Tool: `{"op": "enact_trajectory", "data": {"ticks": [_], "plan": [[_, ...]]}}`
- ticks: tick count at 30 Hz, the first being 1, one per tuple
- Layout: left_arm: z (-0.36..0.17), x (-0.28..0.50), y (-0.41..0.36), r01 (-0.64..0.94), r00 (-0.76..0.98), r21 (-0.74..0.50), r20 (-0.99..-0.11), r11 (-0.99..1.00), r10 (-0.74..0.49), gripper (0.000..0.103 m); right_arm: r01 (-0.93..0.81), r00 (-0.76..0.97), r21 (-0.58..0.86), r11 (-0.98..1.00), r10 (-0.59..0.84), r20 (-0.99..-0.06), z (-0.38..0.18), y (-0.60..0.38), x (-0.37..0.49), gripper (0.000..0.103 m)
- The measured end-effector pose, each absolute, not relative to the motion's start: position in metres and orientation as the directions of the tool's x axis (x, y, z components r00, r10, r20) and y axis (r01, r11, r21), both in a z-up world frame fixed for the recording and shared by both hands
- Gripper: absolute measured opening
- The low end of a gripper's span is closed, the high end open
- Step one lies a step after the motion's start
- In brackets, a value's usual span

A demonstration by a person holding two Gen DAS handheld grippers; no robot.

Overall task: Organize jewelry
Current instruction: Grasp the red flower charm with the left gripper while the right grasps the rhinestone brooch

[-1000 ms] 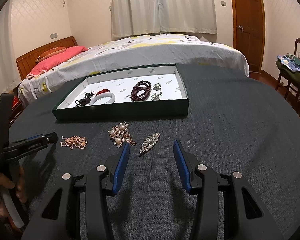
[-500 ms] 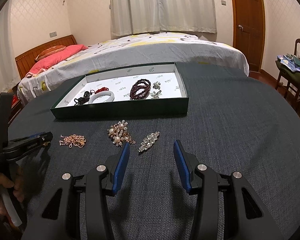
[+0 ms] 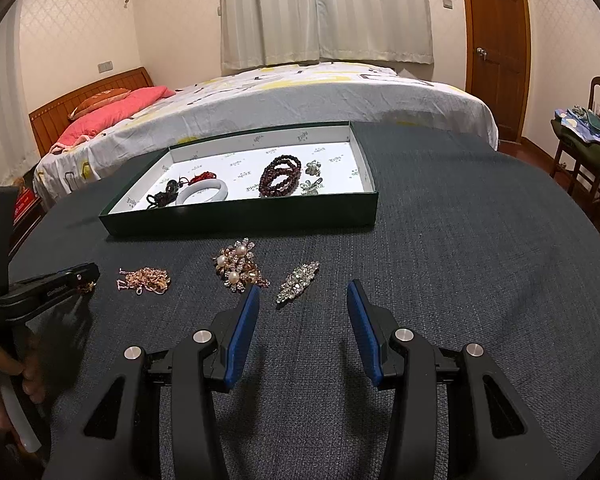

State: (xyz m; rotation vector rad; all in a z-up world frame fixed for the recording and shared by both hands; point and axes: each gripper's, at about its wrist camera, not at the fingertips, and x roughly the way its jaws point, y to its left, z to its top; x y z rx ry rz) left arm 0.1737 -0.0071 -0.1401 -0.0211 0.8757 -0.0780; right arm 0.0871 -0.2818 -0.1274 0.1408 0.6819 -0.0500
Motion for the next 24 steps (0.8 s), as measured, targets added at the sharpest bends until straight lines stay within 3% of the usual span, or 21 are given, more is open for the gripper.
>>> {"op": "enact_trajectory", "data": {"ticks": [17, 24], "plan": [[-0.1388, 0.1704, -0.0033, 0.081, 0.639, -0.069, -0.762, 0.994, -0.105, 0.010, 0.091, 0.767, 0.127, 0.988, 0.012, -0.642, -0.1300, -0.2802, 0.0910, 0.046], [-0.1379, 0.1691, -0.0024, 0.062, 0.653, -0.063, -0.752, 0.996, -0.088, 0.029, 0.090, 0.764, 0.137, 0.986, 0.019, -0.644, -0.1299, -0.2809, 0.0923, 0.045]]}}
